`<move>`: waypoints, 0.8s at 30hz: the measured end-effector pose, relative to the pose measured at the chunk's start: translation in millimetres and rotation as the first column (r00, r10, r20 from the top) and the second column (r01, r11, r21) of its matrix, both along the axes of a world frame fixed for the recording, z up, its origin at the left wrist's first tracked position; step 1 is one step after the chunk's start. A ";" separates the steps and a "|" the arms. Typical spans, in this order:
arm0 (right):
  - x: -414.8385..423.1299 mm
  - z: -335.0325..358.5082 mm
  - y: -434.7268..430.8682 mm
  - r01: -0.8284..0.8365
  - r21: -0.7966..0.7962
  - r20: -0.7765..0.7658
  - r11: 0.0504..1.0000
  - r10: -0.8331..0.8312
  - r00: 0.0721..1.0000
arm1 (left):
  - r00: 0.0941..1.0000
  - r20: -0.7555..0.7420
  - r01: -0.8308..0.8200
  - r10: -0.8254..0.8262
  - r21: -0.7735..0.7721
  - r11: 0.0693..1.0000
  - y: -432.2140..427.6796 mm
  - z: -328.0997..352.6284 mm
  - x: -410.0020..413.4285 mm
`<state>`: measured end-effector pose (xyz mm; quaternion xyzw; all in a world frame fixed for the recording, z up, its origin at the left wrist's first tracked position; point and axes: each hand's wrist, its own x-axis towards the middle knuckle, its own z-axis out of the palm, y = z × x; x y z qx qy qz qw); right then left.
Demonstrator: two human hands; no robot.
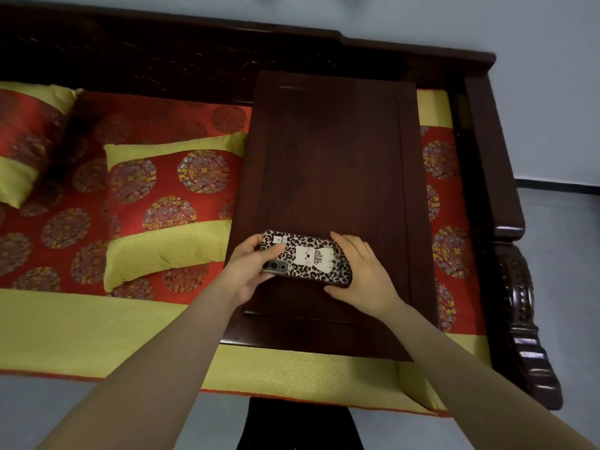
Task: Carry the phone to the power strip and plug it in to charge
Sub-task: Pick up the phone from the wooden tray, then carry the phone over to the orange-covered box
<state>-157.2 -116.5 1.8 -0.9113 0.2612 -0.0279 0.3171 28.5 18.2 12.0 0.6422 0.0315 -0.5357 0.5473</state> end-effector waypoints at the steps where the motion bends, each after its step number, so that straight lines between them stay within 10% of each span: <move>1: 6.4 6.8 2.3 -0.025 -0.014 0.006 1.000 0.025 1.000 | 0.999 -0.006 -0.033 0.033 -0.021 0.999 8.5 5.6 1.8; 11: 121.5 90.0 101.0 -0.480 -0.276 -0.018 0.833 0.495 0.869 | 0.914 0.036 -0.392 0.404 -0.177 0.903 177.3 79.6 30.5; 24: 306.6 130.7 480.0 -0.852 -0.312 0.003 0.421 0.897 0.443 | 0.508 0.143 -0.829 0.849 -0.184 0.527 560.9 130.2 86.2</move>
